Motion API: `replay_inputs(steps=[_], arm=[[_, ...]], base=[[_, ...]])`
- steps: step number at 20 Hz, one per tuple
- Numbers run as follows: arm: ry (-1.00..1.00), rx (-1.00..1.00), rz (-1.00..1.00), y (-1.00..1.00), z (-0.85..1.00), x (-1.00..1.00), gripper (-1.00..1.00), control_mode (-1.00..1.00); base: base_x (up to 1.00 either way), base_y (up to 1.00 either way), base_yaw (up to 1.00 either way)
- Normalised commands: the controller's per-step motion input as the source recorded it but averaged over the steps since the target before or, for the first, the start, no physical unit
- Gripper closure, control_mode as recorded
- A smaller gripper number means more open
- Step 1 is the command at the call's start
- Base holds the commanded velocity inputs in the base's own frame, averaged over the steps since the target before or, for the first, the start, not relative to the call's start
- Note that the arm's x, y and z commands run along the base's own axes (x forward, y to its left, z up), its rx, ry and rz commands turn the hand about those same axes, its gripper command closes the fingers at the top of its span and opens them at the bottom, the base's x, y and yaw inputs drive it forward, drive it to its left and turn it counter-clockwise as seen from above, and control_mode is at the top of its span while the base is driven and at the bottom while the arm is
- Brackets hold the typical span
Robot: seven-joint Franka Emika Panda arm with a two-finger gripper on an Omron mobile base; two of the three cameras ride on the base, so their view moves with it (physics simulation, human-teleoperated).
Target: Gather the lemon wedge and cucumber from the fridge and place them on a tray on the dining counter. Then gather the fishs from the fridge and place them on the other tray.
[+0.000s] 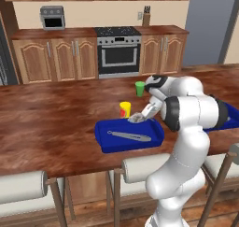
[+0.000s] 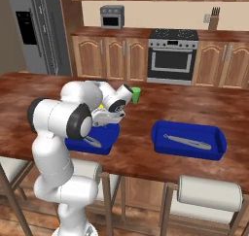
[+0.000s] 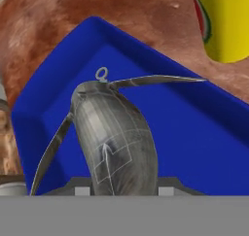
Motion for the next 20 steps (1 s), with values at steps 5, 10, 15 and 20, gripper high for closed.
replay_inputs(steps=[5,10,15,20], arm=[[-0.01,0.00,0.00,0.00,-0.19,0.16,1.00,-1.00],[0.00,0.00,0.00,0.00,-0.20,0.17,1.00,-1.00],[0.00,0.00,0.00,0.00,-0.14,0.05,1.00,-1.00],[0.00,0.00,0.00,0.01,-0.10,0.06,1.00,-1.00]], base=[[0.00,0.00,0.00],[0.00,0.00,0.00],[0.00,0.00,0.00],[0.00,0.00,0.00]])
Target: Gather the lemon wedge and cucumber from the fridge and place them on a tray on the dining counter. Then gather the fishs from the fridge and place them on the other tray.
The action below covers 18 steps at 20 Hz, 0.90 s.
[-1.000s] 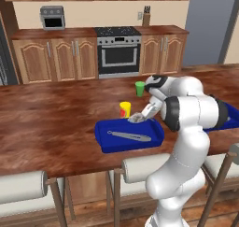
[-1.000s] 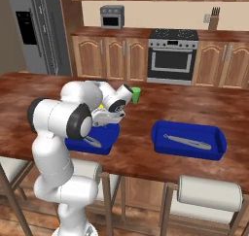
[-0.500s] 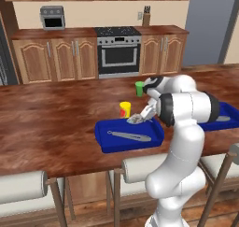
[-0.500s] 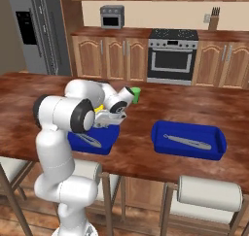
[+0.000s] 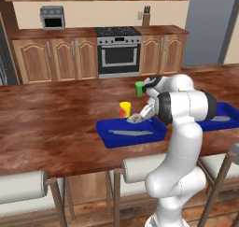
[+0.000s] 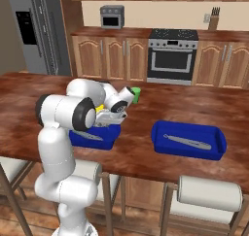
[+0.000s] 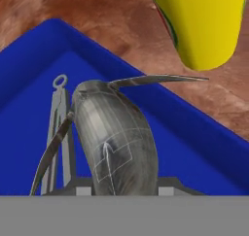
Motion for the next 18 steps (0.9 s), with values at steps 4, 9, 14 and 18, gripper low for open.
replay_inputs(steps=[4,9,14,18], arm=[[0.00,0.00,0.00,0.08,-0.02,0.00,1.00,-1.00],[0.00,0.00,0.00,0.10,0.00,-0.09,1.00,-1.00],[-0.02,0.00,0.00,0.02,0.00,-0.26,1.00,-1.00],[-0.06,0.00,0.00,0.00,0.00,-0.43,1.00,-1.00]], base=[[0.00,0.00,0.00],[0.00,0.00,0.00],[0.00,0.00,0.00],[0.00,0.00,0.00]])
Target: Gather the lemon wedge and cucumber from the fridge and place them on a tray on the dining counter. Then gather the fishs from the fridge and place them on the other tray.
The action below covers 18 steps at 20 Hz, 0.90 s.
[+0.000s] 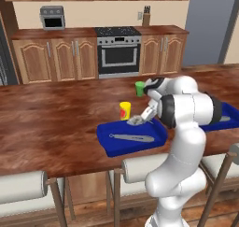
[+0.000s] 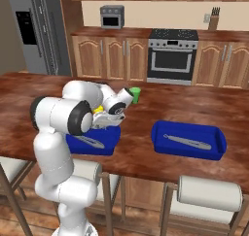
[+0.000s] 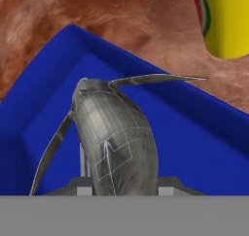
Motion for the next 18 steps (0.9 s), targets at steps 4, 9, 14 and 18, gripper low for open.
replay_inputs(steps=[4,9,14,18], arm=[[-0.09,0.00,0.00,-0.07,0.00,-0.51,1.00,-1.00],[-0.04,0.00,0.00,-0.07,0.01,-0.08,-1.00,-1.00],[0.00,0.00,0.00,-0.19,0.08,0.26,-1.00,-1.00],[0.00,0.00,0.00,-0.14,0.09,0.28,-1.00,-1.00]], base=[[0.00,0.00,0.00],[0.00,0.00,0.00],[0.00,0.00,0.00],[0.00,0.00,0.00]])
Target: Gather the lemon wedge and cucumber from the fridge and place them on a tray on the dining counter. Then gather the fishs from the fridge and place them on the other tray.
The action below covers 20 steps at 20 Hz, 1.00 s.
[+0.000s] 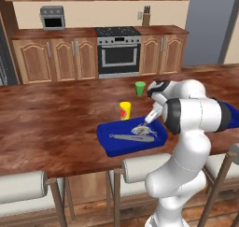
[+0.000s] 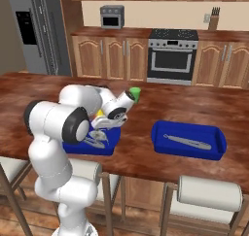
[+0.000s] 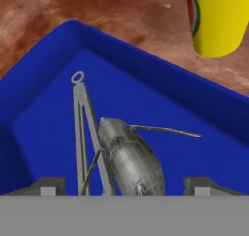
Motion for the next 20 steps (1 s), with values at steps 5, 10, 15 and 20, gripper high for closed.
replay_inputs(steps=[5,10,15,20], arm=[[-0.06,0.00,0.00,0.00,0.27,-0.13,-1.00,-1.00],[-0.38,-0.02,0.00,0.00,0.53,-0.90,-1.00,-1.00],[-0.51,-0.04,-0.02,0.02,0.58,-1.00,-1.00,-1.00],[-0.16,-0.01,-0.18,0.00,1.00,-0.92,-1.00,-1.00]], base=[[0.00,0.00,0.00],[0.00,0.00,0.00],[0.00,0.00,0.00],[0.00,0.00,0.00]])
